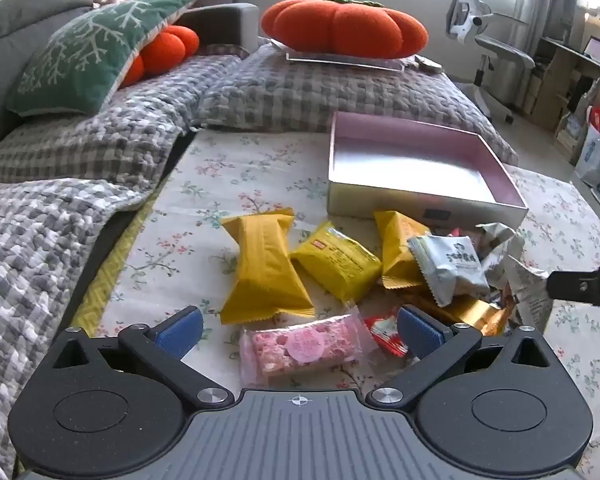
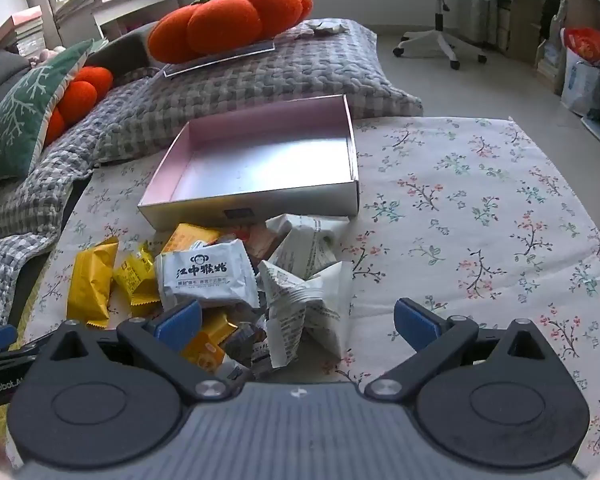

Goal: Organize snacks
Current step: 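Grasp the yellow pillow-shaped bag with the left tool while the right tool reaches toward a white paper snack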

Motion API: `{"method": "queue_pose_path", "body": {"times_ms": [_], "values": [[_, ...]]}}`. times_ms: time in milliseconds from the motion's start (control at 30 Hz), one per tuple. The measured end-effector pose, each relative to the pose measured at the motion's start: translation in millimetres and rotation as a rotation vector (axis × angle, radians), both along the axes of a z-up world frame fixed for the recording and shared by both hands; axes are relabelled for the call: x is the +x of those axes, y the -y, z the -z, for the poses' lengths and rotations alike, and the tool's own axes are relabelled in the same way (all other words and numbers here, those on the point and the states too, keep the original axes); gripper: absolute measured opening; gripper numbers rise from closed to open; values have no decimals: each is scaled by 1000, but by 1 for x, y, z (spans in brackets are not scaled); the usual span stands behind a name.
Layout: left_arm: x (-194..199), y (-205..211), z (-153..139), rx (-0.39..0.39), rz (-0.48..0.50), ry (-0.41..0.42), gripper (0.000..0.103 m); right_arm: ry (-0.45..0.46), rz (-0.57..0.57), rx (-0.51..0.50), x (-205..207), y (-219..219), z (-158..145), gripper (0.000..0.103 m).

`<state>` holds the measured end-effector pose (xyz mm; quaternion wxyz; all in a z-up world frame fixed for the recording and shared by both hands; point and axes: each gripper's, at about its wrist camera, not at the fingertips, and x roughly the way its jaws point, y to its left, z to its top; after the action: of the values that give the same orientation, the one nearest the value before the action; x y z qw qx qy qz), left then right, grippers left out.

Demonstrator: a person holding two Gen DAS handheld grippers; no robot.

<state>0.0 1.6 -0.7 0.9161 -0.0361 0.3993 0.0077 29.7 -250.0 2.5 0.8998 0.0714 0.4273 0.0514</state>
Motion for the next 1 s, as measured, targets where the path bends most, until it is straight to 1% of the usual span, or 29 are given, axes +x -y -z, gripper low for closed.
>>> {"method": "queue_pose_path", "body": {"times_ms": [33,100,167,333,400,467,500,567,667,767,833,900,1000], "values": [[0,-1,1,-7,4,-4,103,-3,-2,-6,0,-1,1,103],[-3,4,2,14,11,4,103,-11,-8,-15,-1,-2,2,103],[3,6,6,19,14,-35,103,-50,-18,5,3,-1,7,103],[13,-16,7,-59,-35,-74,103,-67,16,31,5,3,9,103],[16,-30,8,-86,-80,-83,103,-82,32,55,7,11,13,103],[18,-43,10,-106,-122,-73,103,-92,46,65,8,13,15,102],[20,-46,11,-110,-133,-73,103,-95,51,70,8,13,16,102],[25,-47,14,-118,-121,-83,103,-100,50,71,9,11,17,102],[33,-46,18,-142,-103,-95,103,-96,23,60,10,2,17,102],[37,-52,17,-148,-114,-75,103,-73,10,54,11,0,16,99],[45,-53,16,-141,-127,-66,103,-53,25,58,14,2,14,98],[56,-53,16,-131,-129,-66,103,-39,49,70,19,5,12,94],[71,-52,15,-118,-132,-58,103,-13,46,100,23,3,11,94]]}}
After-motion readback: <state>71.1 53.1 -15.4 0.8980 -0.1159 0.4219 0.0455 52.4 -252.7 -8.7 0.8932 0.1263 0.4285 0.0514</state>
